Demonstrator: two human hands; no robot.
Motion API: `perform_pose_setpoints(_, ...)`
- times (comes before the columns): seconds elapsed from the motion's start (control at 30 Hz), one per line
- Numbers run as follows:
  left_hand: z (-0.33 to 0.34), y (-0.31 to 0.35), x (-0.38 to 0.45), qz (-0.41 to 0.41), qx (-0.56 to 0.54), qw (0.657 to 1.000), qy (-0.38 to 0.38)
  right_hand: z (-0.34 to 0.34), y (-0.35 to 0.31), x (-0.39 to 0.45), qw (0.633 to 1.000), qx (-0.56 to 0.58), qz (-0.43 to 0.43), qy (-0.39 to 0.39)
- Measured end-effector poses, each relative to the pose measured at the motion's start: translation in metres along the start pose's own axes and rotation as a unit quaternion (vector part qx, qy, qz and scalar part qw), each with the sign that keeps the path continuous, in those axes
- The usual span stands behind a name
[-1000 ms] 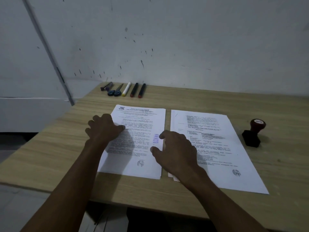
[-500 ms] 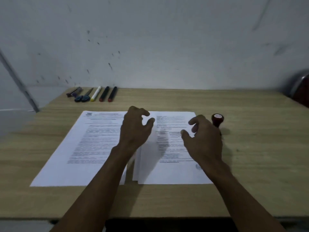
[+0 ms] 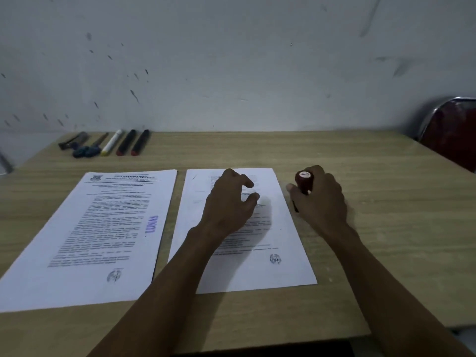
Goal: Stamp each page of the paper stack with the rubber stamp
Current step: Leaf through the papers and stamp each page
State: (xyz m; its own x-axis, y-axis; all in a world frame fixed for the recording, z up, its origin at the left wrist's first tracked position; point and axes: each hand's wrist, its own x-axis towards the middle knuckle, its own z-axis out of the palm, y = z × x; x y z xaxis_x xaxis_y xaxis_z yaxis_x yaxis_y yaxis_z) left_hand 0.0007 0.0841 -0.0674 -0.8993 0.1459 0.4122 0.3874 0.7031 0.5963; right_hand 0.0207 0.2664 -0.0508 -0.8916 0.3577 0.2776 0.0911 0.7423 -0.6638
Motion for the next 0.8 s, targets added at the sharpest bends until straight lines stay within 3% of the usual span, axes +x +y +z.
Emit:
perform_pose_setpoints(0.13, 0.005, -0.007, -0.001, 0.007, 0.007, 1.0, -0.003, 0.004, 0.006, 0.001, 0.998, 0.024, -0.043, 0.042)
perform_pose_setpoints(0.37, 0.009, -0.011, -0.007, 0.028, 0.083, 0.995, -0.04, 0.009, 0.001, -0.026, 0.965, 0.192, -0.141, 0.113)
perform_pose_setpoints(0.8, 0.013, -0.014, -0.012, 0.009, 0.1, 0.993, -0.059, 0.028, 0.01, -0.036, 0.964, 0.178, -0.193, 0.034)
